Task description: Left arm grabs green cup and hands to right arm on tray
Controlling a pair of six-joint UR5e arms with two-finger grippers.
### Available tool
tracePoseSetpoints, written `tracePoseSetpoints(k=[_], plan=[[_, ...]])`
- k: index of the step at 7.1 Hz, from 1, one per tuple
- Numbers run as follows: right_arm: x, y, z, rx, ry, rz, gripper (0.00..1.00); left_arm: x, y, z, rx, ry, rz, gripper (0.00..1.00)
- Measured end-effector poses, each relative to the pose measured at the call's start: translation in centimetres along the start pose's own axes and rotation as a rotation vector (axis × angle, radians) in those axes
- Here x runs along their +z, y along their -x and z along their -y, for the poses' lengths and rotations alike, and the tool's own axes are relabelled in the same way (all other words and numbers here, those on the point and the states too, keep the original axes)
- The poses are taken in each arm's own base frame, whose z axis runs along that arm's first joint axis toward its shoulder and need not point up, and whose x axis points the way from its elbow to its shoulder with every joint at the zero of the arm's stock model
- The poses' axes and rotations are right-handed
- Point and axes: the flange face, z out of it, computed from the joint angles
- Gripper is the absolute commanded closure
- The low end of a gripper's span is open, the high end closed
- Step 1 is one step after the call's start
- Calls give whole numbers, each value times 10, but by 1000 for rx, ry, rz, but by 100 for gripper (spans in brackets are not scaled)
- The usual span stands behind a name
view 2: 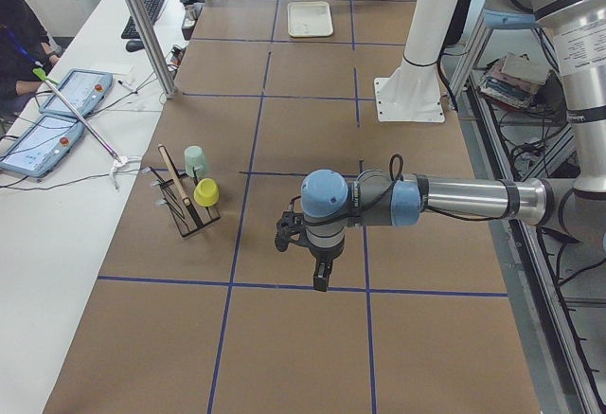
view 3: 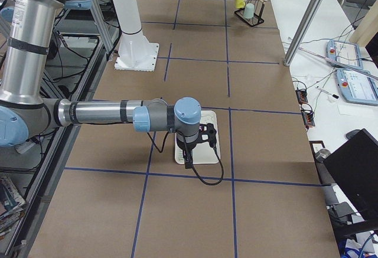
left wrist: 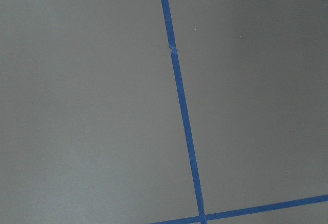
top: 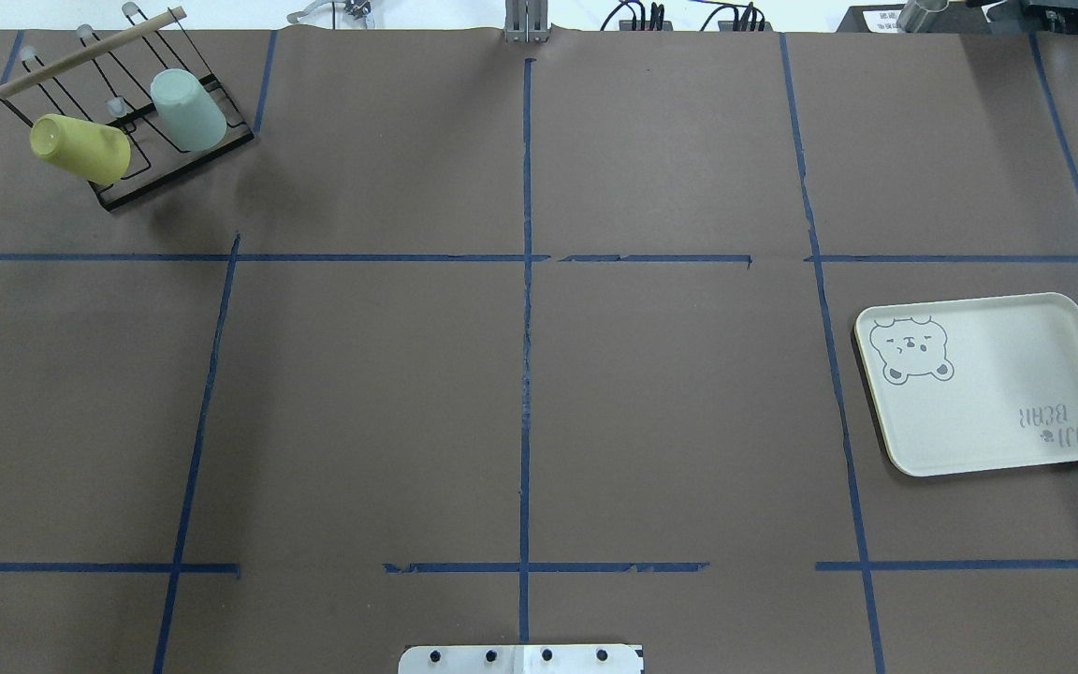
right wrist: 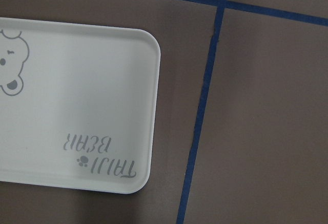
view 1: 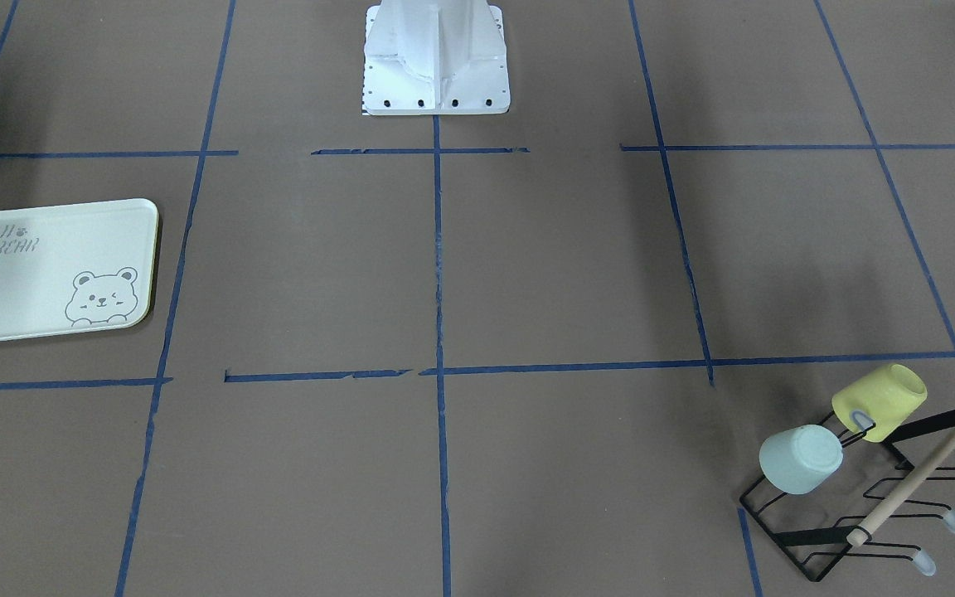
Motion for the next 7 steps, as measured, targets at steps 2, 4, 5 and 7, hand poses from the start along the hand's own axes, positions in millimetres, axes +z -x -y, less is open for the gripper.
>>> tracePoseSetpoints(k=[2,4,5,7], plan=[[-1,1,1,-1,-2,1,0,-14,-9,28,39,-41,6,0],[-1,1,2,-2,-3,1,0,-43,-25,92,118,-125,19,0],[-1,1,3,-4,-3,1,0,-54,-30,124,145,-154,22,0],[-1,1,3,-4,-4,1,0,-80,-49,166,185,-220,27,0]])
